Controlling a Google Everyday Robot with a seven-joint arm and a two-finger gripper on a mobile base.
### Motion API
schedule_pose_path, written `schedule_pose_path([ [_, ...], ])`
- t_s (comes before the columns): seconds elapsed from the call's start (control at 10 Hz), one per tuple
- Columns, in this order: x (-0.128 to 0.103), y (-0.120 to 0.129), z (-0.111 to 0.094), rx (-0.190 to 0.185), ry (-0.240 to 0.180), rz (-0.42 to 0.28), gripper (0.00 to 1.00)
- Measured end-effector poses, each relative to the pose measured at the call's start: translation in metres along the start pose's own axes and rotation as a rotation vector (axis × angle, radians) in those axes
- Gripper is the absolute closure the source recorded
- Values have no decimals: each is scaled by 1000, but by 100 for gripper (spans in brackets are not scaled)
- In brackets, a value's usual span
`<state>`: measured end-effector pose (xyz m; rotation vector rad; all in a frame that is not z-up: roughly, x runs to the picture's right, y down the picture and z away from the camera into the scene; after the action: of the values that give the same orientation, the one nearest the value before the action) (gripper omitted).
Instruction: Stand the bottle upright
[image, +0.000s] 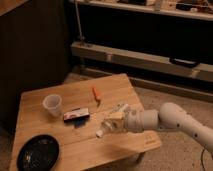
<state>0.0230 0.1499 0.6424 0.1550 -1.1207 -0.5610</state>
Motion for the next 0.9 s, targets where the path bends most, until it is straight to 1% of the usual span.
schedule_pose_path([
  [0.2,0,-1,1,2,3,-1,100],
  [0.3,4,-2,2,0,32,20,100],
  [0.4,11,-4,6,-10,92,70,100],
  [0.5,19,-5,9,-27,168,147,100],
  [0.6,25,-5,10,-39,214,207,100],
  [0.7,31,-7,12,-42,235,261,100],
  [0.8,36,-7,11,-33,248,308,100],
  [0.9,40,-7,10,-21,241,328,100],
])
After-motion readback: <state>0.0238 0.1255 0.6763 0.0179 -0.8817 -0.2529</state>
